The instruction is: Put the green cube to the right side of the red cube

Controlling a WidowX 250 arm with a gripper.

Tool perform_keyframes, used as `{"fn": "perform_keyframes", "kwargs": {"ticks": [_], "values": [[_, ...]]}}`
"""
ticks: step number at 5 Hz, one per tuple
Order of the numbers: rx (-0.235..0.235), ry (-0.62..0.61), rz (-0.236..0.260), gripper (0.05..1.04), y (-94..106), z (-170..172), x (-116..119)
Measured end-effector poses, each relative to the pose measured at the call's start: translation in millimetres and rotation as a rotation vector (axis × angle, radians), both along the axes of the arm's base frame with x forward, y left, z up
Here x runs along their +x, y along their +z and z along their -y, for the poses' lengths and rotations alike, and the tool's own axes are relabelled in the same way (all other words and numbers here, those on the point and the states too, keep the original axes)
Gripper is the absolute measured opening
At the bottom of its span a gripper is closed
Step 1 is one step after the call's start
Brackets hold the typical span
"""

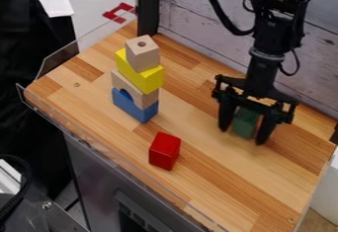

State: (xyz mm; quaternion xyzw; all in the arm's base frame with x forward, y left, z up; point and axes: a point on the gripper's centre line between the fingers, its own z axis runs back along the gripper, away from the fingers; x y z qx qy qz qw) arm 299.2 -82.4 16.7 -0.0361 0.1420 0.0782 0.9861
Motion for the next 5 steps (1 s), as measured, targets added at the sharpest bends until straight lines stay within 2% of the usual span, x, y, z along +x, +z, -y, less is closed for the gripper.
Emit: {"fn": "perform_keyframes", "kwargs": {"ticks": [1, 2, 3, 4, 5], "values": [[0.002, 0.009, 0.01, 0.526, -0.5, 0, 2], [0.004, 0.014, 0.019, 0.526, -1.5, -1, 3], [0.029, 0.015, 0.031, 0.526, 4.7, -2, -6], [0.043, 0.031, 0.057, 0.526, 26.5, -4, -20], [0.046, 0.024, 0.048, 0.526, 38.6, -7, -45]]}}
